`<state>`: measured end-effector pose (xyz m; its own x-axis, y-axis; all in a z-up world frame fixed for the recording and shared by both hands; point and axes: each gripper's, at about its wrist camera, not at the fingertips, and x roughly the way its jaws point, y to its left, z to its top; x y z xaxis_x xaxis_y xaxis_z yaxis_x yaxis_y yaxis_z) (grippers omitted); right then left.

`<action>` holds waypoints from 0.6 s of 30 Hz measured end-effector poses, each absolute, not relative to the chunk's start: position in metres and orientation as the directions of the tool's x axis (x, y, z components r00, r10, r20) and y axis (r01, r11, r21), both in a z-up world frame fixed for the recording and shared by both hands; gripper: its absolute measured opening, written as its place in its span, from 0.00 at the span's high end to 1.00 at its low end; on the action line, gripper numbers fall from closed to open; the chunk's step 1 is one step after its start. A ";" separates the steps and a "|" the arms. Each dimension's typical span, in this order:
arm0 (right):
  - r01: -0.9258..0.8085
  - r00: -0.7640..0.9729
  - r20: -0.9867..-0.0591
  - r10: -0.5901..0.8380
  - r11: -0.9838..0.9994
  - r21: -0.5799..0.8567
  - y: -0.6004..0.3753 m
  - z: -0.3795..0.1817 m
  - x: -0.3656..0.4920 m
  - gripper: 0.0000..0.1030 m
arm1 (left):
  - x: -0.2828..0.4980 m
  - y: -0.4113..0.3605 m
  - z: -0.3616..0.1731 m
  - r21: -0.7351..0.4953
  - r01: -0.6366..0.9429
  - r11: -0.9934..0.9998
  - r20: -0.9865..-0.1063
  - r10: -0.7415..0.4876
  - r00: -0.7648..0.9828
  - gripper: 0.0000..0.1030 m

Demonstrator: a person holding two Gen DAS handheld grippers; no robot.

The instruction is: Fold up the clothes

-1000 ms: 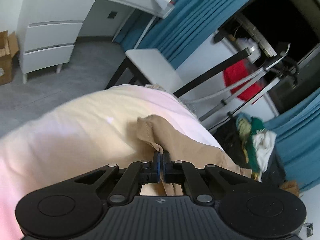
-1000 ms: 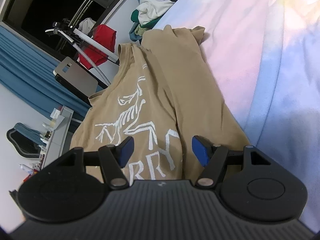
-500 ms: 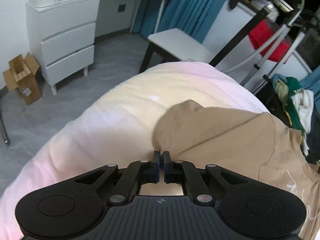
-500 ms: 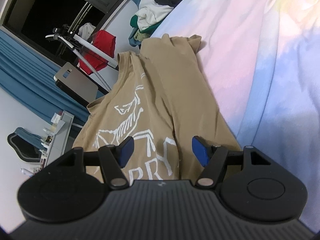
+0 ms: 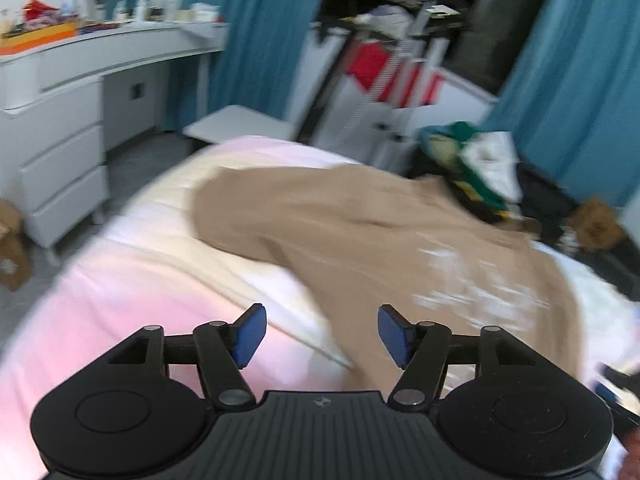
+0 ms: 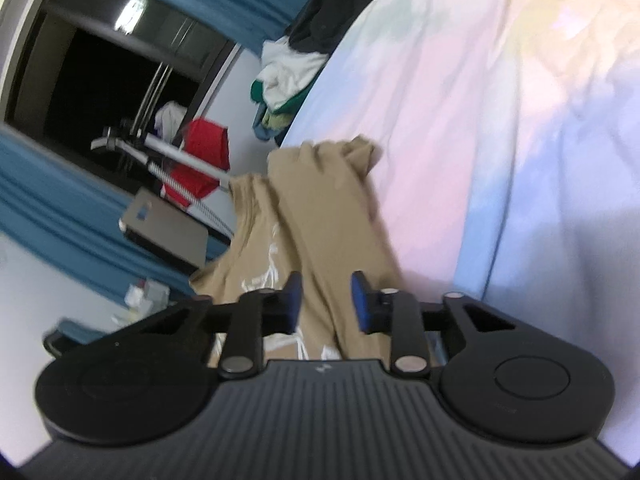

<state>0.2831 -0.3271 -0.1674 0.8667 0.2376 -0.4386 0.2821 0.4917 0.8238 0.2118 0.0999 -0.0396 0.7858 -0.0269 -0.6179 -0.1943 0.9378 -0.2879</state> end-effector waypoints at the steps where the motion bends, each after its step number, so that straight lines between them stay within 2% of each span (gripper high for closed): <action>1: 0.292 0.867 -0.437 0.238 0.468 0.834 -0.333 -0.170 0.286 0.76 | 0.206 0.086 -0.043 -0.302 -0.166 0.939 -0.602 -0.052 0.797 0.33; 4: 0.329 0.862 -0.435 0.259 0.366 0.871 -0.352 -0.181 0.301 0.76 | 0.200 0.057 -0.062 -0.337 -0.073 0.939 -0.574 -0.143 0.806 0.30; 6: 0.346 0.860 -0.433 0.270 0.317 0.883 -0.365 -0.190 0.316 0.75 | 0.205 0.046 -0.080 -0.328 -0.030 0.944 -0.599 -0.184 0.779 0.31; 10: 0.366 0.862 -0.413 0.293 0.203 0.908 -0.385 -0.217 0.354 0.75 | 0.214 0.037 -0.105 -0.265 -0.006 0.964 -0.631 -0.169 0.757 0.31; 16: 0.364 0.882 -0.408 0.235 0.210 0.907 -0.401 -0.228 0.398 0.75 | 0.227 0.036 -0.120 -0.245 0.018 0.969 -0.614 -0.169 0.771 0.31; 18: 0.340 0.903 -0.374 0.213 0.180 0.923 -0.405 -0.230 0.404 0.75 | 0.232 0.035 -0.124 -0.237 0.019 0.971 -0.612 -0.165 0.773 0.31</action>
